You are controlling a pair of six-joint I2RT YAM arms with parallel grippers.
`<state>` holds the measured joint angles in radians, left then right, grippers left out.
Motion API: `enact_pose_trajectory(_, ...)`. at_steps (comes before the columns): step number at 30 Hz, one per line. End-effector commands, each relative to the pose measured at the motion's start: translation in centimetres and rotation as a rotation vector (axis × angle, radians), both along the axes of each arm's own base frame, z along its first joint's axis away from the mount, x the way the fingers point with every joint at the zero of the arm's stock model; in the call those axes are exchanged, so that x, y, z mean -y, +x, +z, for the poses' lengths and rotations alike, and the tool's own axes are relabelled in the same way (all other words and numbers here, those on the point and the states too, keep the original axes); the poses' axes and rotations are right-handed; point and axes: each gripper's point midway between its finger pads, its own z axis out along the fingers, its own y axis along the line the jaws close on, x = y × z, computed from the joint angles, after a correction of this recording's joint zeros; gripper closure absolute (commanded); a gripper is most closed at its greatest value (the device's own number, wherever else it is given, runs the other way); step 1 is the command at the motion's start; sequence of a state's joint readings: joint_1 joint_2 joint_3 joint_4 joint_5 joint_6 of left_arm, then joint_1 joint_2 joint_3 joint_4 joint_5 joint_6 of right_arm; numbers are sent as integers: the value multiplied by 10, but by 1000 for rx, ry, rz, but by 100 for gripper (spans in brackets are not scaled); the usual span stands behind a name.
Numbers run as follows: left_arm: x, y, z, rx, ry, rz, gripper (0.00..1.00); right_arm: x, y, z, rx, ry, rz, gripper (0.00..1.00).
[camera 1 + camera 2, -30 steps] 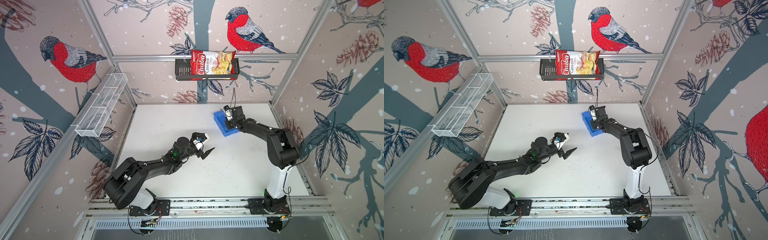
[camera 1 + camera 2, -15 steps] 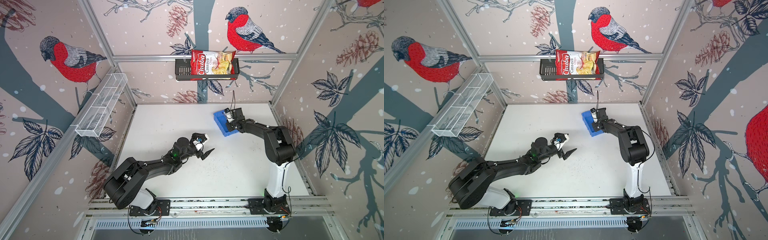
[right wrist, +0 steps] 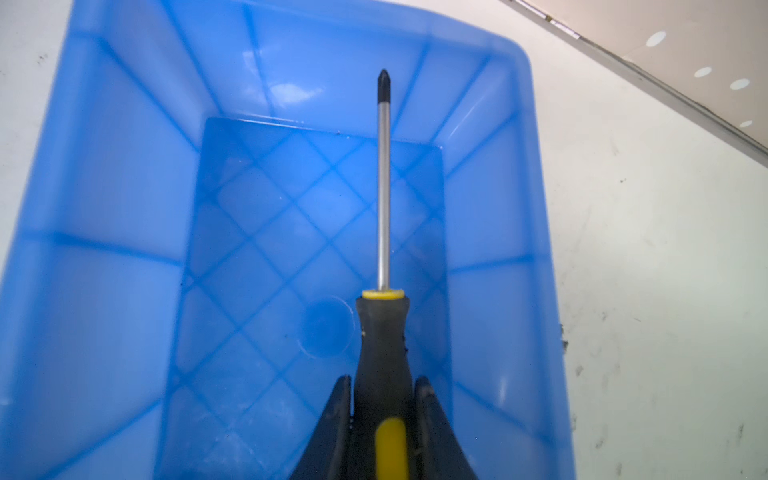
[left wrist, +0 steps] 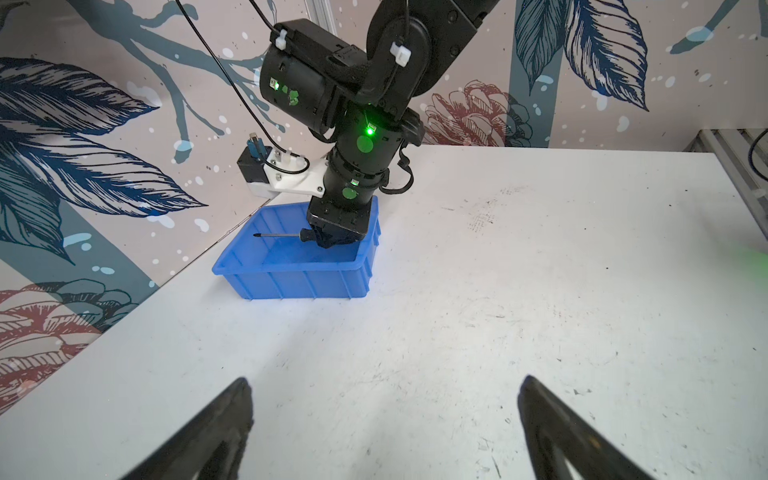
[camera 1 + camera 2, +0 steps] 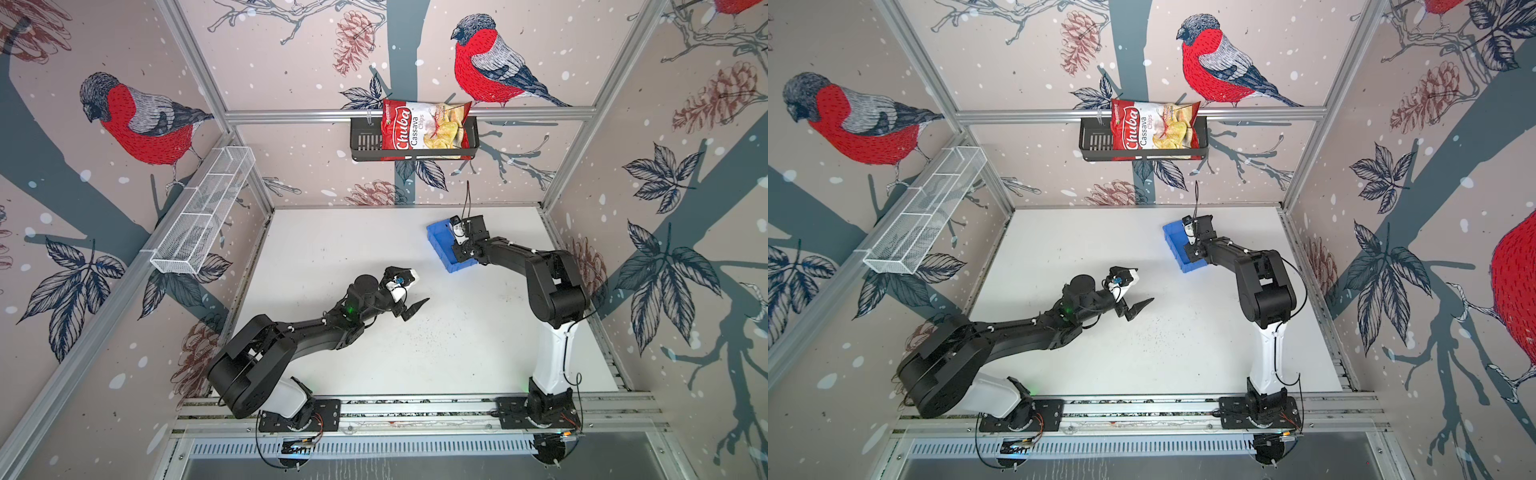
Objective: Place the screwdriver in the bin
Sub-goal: 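Lower the screwdriver into the blue bin and open the right gripper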
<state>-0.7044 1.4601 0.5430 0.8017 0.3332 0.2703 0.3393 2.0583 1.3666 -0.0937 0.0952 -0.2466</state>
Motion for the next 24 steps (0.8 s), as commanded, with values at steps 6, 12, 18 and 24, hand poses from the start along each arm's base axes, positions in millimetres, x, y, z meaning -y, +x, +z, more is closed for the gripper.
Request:
enact_pose_trajectory(6, 0, 1, 8, 32, -3, 1, 2, 1, 6, 9, 24, 15, -30, 76)
enact_pose_trajectory(12, -4, 3, 14, 49, -19, 29, 2, 1, 7, 25, 61, 30, -37, 64)
enact_pose_trajectory(18, -10, 5, 14, 73, 1, 59, 2, 0, 5, 45, 104, 56, -36, 54)
enact_pose_trajectory(24, -33, 15, 17, 108, 11, 185, 2, 2, -4, 83, 198, 114, -43, 44)
